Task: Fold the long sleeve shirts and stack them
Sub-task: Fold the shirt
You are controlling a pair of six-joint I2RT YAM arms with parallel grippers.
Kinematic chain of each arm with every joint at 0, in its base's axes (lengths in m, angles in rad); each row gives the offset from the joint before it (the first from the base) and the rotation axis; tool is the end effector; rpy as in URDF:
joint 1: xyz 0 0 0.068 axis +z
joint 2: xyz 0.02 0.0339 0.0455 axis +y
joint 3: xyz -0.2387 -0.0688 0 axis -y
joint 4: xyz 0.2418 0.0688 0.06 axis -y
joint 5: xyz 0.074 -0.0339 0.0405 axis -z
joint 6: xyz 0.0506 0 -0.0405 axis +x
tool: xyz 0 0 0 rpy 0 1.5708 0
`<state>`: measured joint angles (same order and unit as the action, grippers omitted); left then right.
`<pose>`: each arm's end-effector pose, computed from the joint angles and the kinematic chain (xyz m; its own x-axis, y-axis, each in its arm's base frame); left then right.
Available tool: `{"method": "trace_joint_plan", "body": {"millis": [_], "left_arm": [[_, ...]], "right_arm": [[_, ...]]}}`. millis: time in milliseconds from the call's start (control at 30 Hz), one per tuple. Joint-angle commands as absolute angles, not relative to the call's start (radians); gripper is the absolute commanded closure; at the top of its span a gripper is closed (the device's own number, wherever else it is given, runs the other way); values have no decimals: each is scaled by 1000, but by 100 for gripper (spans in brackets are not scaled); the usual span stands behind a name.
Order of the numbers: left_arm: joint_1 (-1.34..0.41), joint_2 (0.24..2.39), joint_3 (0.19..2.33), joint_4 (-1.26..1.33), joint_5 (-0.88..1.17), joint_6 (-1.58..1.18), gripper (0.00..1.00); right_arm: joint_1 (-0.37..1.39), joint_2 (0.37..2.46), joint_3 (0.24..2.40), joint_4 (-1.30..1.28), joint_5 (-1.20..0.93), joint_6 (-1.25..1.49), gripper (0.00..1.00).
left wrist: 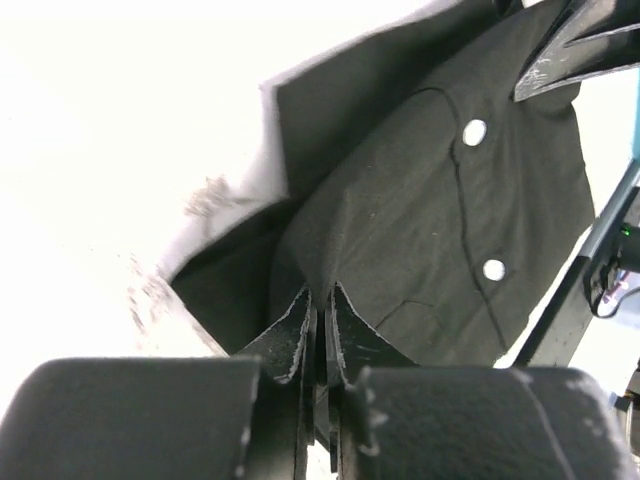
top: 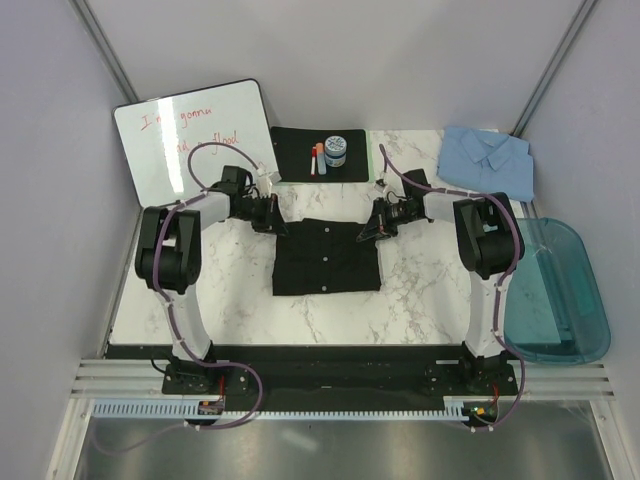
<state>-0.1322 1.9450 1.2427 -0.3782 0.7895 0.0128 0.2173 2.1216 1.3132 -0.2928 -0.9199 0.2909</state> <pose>0.3741 -0.0860 0.1286 -0.8690 0.1247 -0.4789 0.4354 0.6524 -0.6203 0.3845 0.1261 0.0901 -0.9725 -0.0367 -0.2300 -0.2122 0.5476 0.8094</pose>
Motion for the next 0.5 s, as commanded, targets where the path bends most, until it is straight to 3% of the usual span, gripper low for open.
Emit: {"method": "trace_joint_plan", "body": {"millis": [0, 33, 100, 133, 200, 233, 333, 367, 400, 467], "left_arm": [[-120, 2003, 1284, -339, 749, -31, 88], [-118, 2003, 1284, -333, 741, -32, 88], [-114, 1985, 1285, -331, 736, -28, 83], [-112, 1968, 1282, -331, 729, -28, 73], [-101, 1892, 1266, -321, 738, -28, 61], [-97, 1863, 1259, -315, 741, -28, 58], [-75, 1731, 1218, -322, 796, -49, 41], [-74, 1701, 1200, -328, 819, -55, 39], [-72, 1675, 1152, -340, 830, -61, 30], [-74, 1600, 1096, -345, 850, -77, 28]], "right_arm": [[202, 2152, 1402, -299, -848, 270, 99], [201, 2149, 1410, -301, -848, 270, 85], [198, 2125, 1422, -299, -873, 270, 67], [195, 2109, 1425, -299, -882, 271, 58], [180, 2045, 1430, -307, -920, 268, 49], [176, 2021, 1434, -316, -929, 259, 35], [153, 1918, 1439, -418, -934, 183, 17], [150, 1895, 1439, -511, -931, 142, 16], [150, 1858, 1425, -559, -919, 102, 16], [152, 1832, 1387, -632, -900, 31, 16]]}}
